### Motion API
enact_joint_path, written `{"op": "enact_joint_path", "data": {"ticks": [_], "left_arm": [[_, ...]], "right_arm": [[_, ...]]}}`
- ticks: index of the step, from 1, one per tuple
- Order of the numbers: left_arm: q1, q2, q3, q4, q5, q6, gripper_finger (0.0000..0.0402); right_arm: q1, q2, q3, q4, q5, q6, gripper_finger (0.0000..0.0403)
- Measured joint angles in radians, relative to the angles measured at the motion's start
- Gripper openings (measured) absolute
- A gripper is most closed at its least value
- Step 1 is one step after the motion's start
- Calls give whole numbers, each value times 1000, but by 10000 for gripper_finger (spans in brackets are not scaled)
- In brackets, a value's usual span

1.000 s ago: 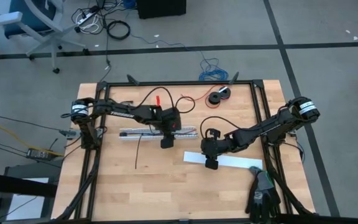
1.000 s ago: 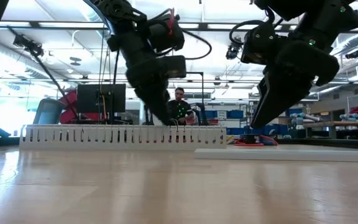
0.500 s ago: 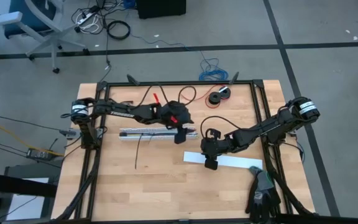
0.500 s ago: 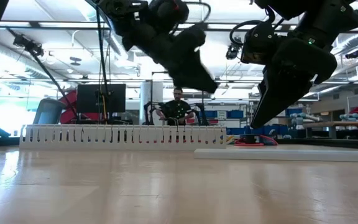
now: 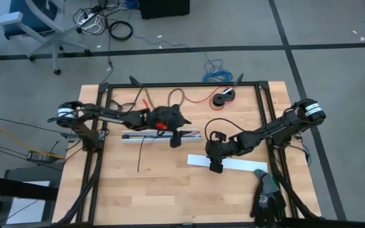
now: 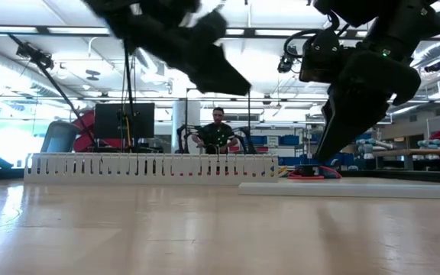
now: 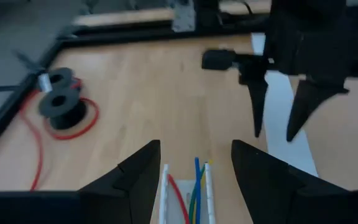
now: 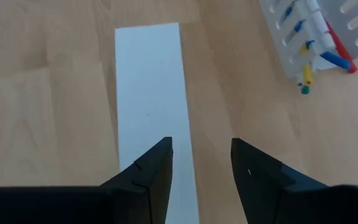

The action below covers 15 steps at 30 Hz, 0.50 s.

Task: Ziptie cables
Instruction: Close the white cable duct

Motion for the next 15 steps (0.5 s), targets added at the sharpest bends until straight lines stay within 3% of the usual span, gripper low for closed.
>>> {"op": "enact_joint_path", "data": {"ticks": [8, 15], "left_arm": [[-88, -187, -328, 231, -51, -109, 209], [-139, -176, -384, 281, -56, -162, 209]], "right_arm": [[0, 0, -2, 27, 0, -4, 151], [-3, 0, -2, 193, 0, -4, 151]]}}
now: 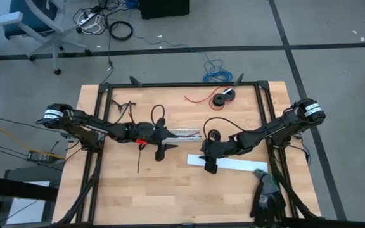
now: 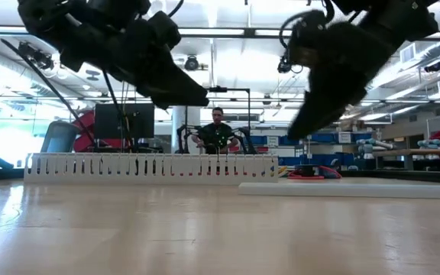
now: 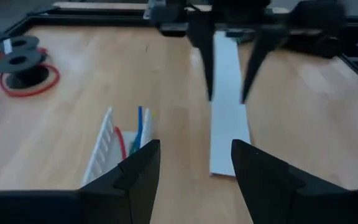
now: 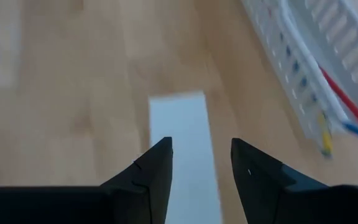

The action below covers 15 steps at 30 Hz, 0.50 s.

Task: Ziptie cables
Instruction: Close the white cable duct

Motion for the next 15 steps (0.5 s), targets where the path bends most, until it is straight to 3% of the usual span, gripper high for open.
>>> {"op": "enact_joint_path", "data": {"ticks": [8, 15], "left_arm": [[-4, 0, -1, 61, -49, -2, 209], [-5, 0, -1, 59, -49, -13, 209]], "right_arm": [[-5, 0, -1, 60, 34, 79, 160], [9, 99, -1, 147, 39, -7, 215]]}}
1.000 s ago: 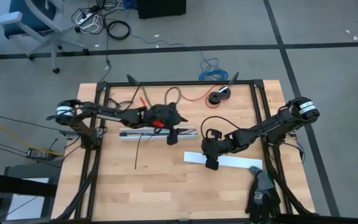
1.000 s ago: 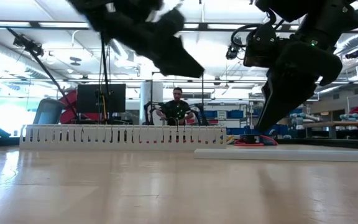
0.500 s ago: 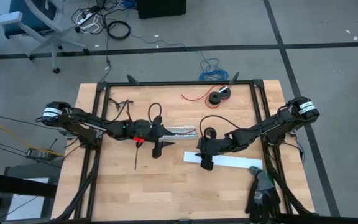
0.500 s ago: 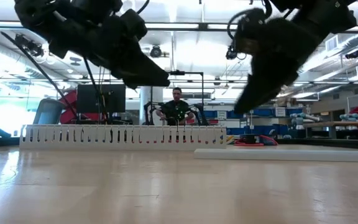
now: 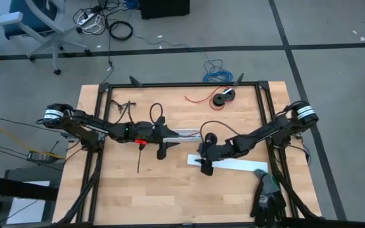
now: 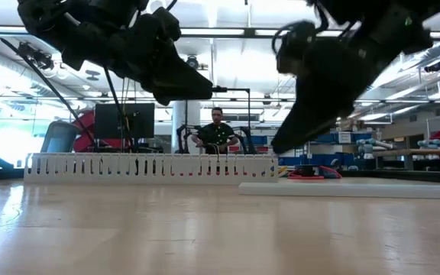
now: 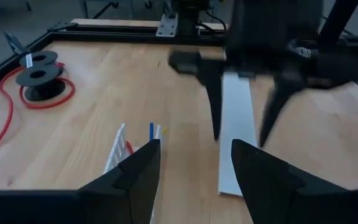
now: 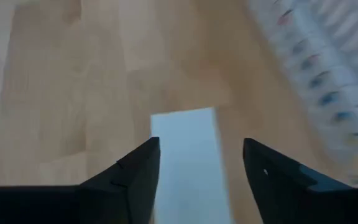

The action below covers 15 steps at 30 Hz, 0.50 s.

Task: Ziptie cables
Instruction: Close the white cable duct

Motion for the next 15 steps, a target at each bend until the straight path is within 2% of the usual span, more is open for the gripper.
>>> {"op": "enact_joint_path", "data": {"ticks": [4, 7, 15], "left_arm": [[0, 0, 0, 1, 0, -19, 209], [-5, 0, 0, 1, -1, -19, 209], [-13, 0, 0, 1, 0, -22, 209]], "right_arm": [[8, 73, 0, 104, -92, -35, 251], [10, 82, 0, 117, -105, -37, 268], [8, 82, 0, 78, 10, -91, 267]]}}
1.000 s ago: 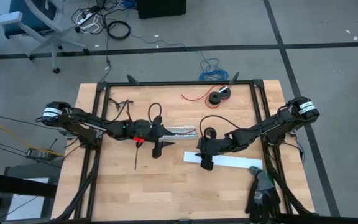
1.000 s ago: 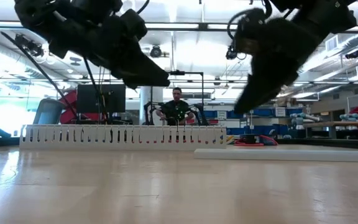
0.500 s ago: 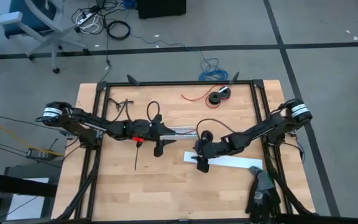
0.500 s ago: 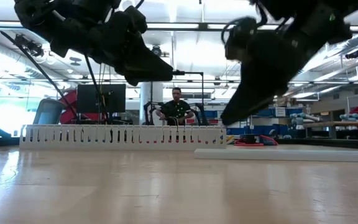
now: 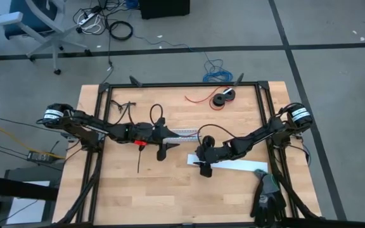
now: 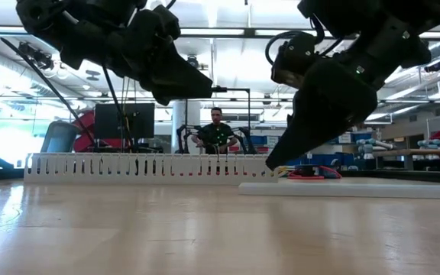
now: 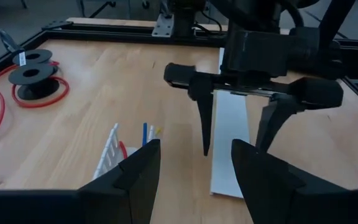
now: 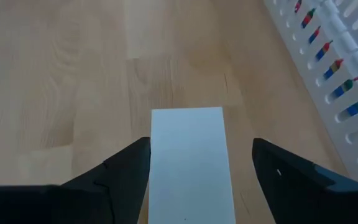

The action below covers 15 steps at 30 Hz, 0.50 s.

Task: Ziptie cables
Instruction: Close the white cable duct

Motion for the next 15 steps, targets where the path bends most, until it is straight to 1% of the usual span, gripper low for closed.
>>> {"op": "enact_joint_path", "data": {"ticks": [2, 15], "left_arm": [[0, 0, 0, 0, 0, 0, 209], [0, 0, 0, 11, -1, 5, 209]], "right_arm": [[0, 0, 0, 3, 2, 0, 266], [-1, 107, 2, 31, -21, -2, 273]]}}
